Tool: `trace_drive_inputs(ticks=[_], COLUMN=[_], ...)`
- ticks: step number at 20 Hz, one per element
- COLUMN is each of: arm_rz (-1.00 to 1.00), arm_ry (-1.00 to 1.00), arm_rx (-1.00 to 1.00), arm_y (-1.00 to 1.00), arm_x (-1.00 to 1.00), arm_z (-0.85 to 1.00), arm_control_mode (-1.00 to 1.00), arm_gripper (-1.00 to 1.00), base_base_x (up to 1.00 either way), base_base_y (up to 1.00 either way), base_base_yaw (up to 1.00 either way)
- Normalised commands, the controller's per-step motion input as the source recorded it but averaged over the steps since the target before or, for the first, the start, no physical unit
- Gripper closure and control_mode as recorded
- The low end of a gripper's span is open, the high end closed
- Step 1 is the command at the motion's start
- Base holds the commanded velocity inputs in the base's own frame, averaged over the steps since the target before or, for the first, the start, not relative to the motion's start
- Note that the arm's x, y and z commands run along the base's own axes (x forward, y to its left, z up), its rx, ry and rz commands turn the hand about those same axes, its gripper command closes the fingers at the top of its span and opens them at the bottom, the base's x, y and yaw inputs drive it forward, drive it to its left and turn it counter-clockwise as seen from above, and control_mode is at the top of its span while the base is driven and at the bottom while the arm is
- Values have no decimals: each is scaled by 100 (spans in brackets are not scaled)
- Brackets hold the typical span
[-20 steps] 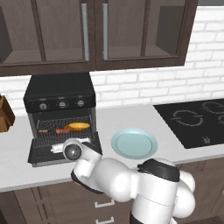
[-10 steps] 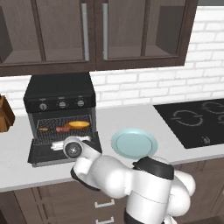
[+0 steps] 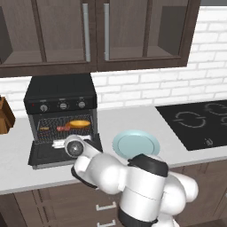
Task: Pick up the kebab skewer and baguette bread, and place them inside the toaster oven. Close the toaster oven door and start by setting the timer.
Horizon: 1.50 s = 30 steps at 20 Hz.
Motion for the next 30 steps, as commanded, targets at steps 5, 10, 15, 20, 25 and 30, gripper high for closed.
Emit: trace_drive_inputs(ticks=[5,10,15,20,25,30], arm_rz=[0,0,0,0,0,0], arm_ry=[0,0,0,0,0,0], arm_rx=[1,0,0,0,0,0], arm_y=[0,0,0,0,0,0], arm_x=[30,28,32,33,26,13], arm_z=[0,0,0,0,0,0], arm_control_mode=[-100,-100,-100,-100,-100,-100], arm_gripper=[-100,-100,-100,-100,-100,-100], base_base_x=[0,0,0,0,0,0], base_base_y=[0,0,0,0,0,0], base_base_yaw=[0,0,0,0,0,0])
